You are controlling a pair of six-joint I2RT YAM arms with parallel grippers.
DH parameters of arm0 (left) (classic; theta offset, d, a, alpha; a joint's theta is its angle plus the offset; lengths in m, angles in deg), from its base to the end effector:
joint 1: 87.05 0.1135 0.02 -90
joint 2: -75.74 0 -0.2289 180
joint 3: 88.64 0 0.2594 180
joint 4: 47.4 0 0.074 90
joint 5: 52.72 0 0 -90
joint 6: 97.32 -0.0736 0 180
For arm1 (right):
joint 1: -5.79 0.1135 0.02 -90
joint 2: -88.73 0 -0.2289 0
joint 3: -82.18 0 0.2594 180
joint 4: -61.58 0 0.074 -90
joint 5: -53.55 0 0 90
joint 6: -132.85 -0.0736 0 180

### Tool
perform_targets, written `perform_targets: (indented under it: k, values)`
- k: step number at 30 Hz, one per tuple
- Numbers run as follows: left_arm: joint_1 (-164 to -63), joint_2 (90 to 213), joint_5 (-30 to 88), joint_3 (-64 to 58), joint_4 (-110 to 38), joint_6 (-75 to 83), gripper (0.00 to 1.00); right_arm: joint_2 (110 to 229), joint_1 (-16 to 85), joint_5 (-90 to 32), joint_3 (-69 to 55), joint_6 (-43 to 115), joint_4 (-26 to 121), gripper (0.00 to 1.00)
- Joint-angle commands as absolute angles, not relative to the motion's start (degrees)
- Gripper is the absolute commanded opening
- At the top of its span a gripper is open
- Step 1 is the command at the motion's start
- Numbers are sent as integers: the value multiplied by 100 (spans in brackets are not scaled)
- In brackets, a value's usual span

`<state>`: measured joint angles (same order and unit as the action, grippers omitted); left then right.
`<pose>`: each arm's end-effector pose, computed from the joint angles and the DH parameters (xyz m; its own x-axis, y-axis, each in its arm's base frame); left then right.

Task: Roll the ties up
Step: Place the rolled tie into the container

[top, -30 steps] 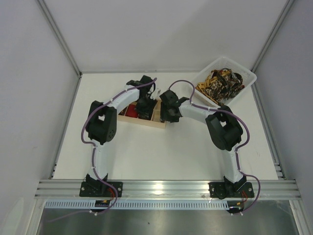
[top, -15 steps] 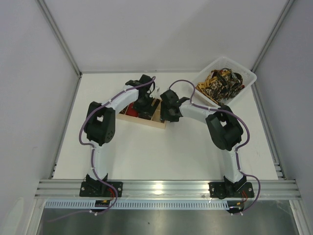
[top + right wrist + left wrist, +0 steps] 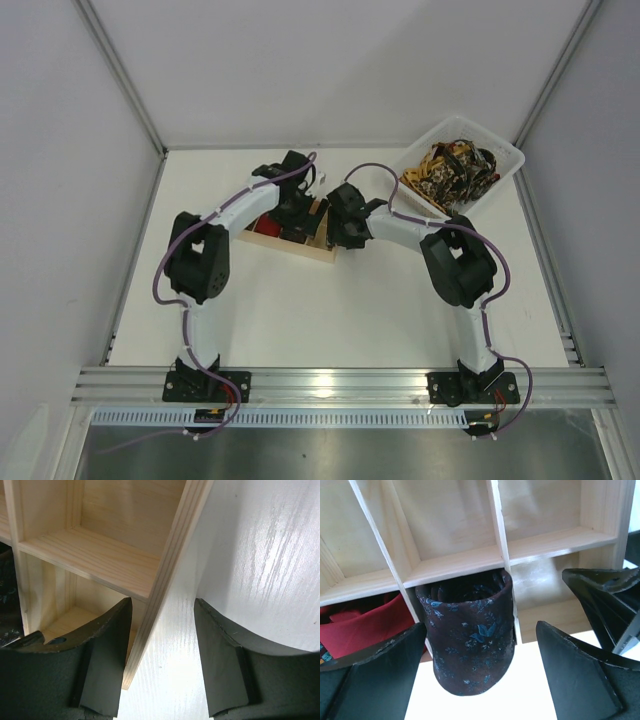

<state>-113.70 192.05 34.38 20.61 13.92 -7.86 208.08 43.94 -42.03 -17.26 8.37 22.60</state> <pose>0.3855 -0.1977 0.1497 -0.8265 0.4253 -0.3689 0.4724 0.8803 -0.0436 0.3600 0.2737 0.0986 -0.8807 0.0247 -0.4730 -0.0931 0.9702 0.2239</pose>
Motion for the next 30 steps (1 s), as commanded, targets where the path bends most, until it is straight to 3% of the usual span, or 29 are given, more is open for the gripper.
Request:
perform_targets:
  k: [1,12,15,17,23,30]
  values:
    - [-11351,18684,3587,1966,1212,-767,100,20730,4358,-4286,-1610,874,2166,58]
    - [-11351,16734,4017,1229,501,-249,100,20062,4165,-4032,-1469,1147,2307,69]
    - [-11351,15934,3957,624,-17,-82,100,19764,4147,-4067,-1452,1348,2403,92]
    - [-11351,15329,3912,280,-378,-38,100,19552,4130,-3980,-1495,1471,2500,100]
    - [-11342,13852,3493,-1090,-1098,445,100,18974,4121,-4249,-1619,1718,2071,100]
    - [-11333,11944,2867,-2911,-2092,1403,100,17464,4129,-4366,327,1508,2666,100]
